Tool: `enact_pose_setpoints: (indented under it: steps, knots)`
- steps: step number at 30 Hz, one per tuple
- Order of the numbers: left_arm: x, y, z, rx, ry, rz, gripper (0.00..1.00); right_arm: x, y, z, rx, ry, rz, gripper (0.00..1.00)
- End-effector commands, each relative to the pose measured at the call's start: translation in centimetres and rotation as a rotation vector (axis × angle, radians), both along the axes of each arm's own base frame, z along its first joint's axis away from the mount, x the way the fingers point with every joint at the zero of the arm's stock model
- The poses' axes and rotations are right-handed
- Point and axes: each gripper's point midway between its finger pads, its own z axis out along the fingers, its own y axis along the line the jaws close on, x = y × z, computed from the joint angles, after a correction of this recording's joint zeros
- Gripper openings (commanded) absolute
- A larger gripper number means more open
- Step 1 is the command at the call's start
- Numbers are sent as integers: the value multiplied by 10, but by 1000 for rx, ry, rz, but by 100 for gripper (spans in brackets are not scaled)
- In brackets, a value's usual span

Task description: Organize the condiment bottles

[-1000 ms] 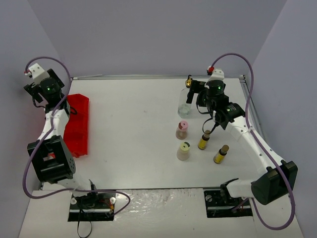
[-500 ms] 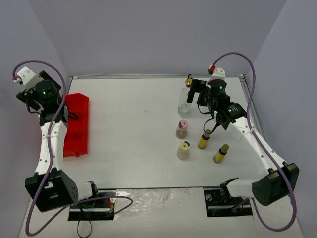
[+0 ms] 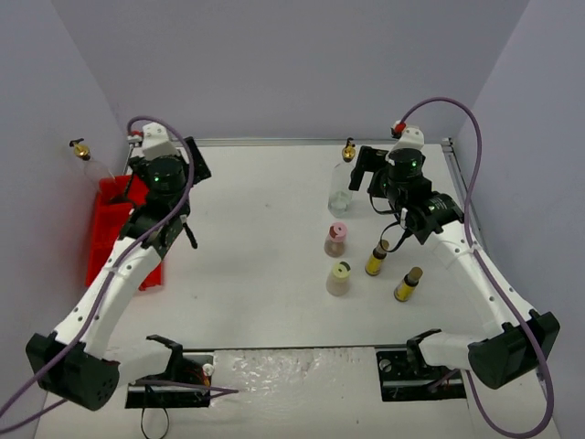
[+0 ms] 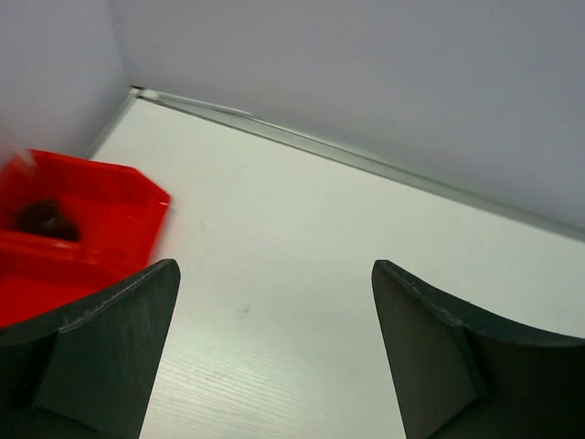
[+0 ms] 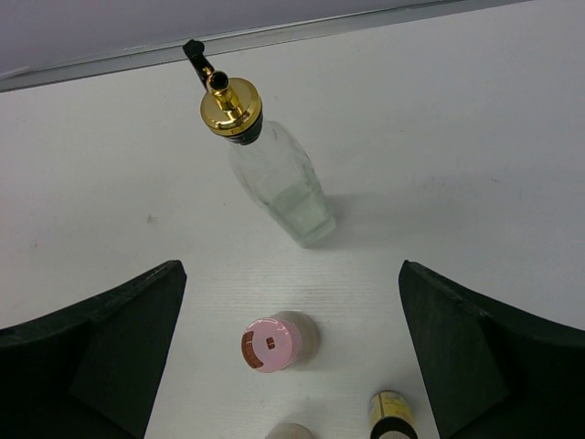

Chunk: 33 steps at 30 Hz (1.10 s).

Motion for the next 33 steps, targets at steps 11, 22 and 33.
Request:
enact_pose_setpoints:
  steps: [11, 22, 33]
  knots:
    - [91, -246, -4, 75, -5, -641, 88, -7, -94, 85, -12, -148, -340, 100]
    - [105, -332, -8, 64, -57, -933, 90, -12, -106, 86, -16, -132, -369, 100]
    - [81, -349, -17, 34, -49, -1067, 90, -13, -109, 75, -35, -108, -380, 100]
